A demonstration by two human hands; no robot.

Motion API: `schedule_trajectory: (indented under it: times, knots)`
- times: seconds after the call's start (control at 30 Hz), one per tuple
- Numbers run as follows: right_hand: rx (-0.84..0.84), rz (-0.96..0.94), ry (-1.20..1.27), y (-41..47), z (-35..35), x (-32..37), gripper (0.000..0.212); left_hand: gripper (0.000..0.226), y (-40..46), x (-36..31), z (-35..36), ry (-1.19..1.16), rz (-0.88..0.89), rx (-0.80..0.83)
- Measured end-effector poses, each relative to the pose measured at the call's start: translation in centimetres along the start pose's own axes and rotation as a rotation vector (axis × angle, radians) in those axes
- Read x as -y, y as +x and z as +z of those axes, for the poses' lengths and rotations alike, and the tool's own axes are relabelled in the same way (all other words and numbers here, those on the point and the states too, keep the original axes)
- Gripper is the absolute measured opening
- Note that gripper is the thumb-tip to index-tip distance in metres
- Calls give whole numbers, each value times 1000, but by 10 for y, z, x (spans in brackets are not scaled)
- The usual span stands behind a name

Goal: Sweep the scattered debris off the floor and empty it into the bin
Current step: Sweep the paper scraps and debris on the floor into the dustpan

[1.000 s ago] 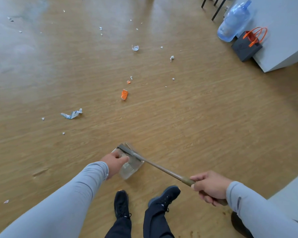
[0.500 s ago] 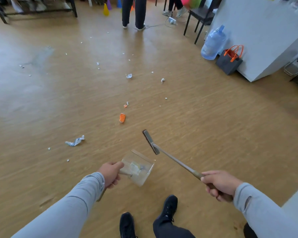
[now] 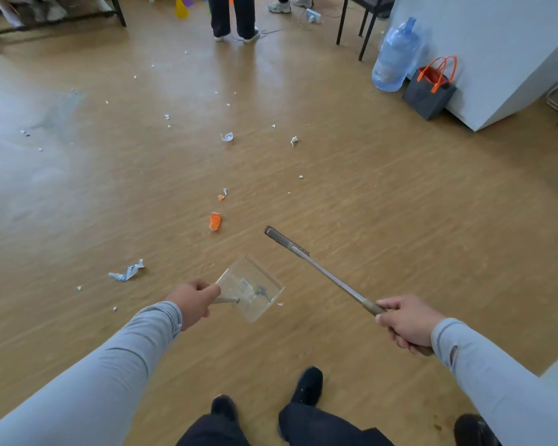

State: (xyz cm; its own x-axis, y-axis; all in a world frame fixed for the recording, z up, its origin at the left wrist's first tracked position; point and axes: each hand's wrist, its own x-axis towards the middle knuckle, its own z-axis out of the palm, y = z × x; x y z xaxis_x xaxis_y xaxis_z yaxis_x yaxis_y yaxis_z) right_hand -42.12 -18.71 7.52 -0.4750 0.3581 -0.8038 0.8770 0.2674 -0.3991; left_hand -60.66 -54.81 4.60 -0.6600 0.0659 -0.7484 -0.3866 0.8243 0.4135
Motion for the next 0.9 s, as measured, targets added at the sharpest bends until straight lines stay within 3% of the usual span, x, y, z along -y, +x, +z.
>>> schedule_trajectory:
  times: [0.3, 0.43, 0.6, 0.7, 0.9]
  knots:
    - [3, 256, 127, 35, 55, -6, 50, 25, 73, -2, 5, 347, 43, 127]
    - [-27, 365, 192, 30, 119, -2, 34, 33, 105, 3, 14, 529, 70, 220]
    - [75, 387, 207, 7, 210, 12, 23, 30, 125, 3, 8, 558, 97, 234]
    - [143, 403, 321, -9, 212, 25, 18, 31, 132, 11, -1, 549, 106, 241]
    - [163, 395, 306, -31, 155, 11, 51, 31, 136, 35, -23, 506, 116, 262]
